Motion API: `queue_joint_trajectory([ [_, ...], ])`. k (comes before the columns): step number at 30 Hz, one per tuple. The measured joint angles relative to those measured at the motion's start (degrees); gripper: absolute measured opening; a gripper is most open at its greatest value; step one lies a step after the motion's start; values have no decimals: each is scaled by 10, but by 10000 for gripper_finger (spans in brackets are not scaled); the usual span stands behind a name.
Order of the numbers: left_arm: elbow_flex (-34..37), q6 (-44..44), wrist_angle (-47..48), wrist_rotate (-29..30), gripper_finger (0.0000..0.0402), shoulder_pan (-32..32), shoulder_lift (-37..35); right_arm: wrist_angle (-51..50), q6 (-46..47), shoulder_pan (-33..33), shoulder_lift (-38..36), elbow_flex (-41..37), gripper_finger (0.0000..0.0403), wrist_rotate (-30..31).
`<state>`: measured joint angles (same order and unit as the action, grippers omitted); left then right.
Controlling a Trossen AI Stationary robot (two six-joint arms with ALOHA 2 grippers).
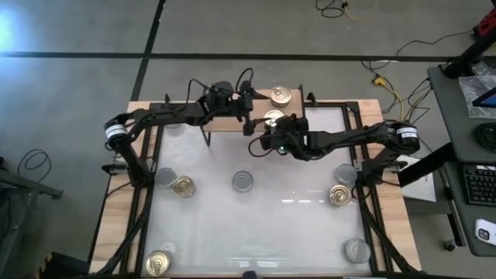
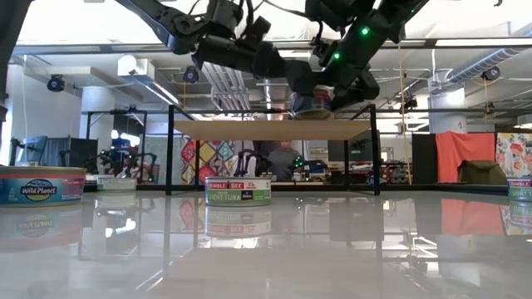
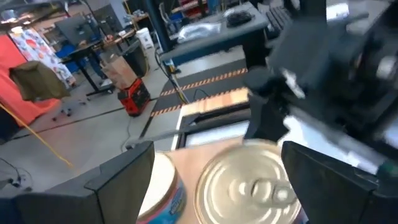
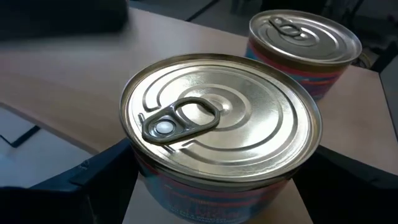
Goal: Stack canned seafood by type on shelf
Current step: Put the blue tuna can on the shelf
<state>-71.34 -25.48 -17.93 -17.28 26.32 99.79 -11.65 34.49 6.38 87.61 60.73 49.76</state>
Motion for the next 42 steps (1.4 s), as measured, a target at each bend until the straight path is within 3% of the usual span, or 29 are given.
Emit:
queue_joint_trajectory([
  [5,-13,-25,8,-20,333,5,28,-7,7,0,-1,0,359,0],
  [9,-26,-25,29,-67,297,7,38,-14,15,0,-1,0,359,-2],
  [12,-32,-17,29,-73,225,7,46,-18,15,0,-1,0,359,-2],
  [17,-46,14,30,-95,43,7,68,-18,21,0,-1,0,359,-2],
  [18,-49,24,30,-101,22,7,74,-18,22,0,-1,0,359,-2],
  [24,-76,49,30,-107,26,9,103,-17,20,0,-2,-1,359,-2],
  [30,-95,51,49,-110,2,11,119,-22,15,0,-2,-1,374,-5],
  [42,-95,50,55,-110,0,30,125,-49,15,3,-5,15,396,-32],
])
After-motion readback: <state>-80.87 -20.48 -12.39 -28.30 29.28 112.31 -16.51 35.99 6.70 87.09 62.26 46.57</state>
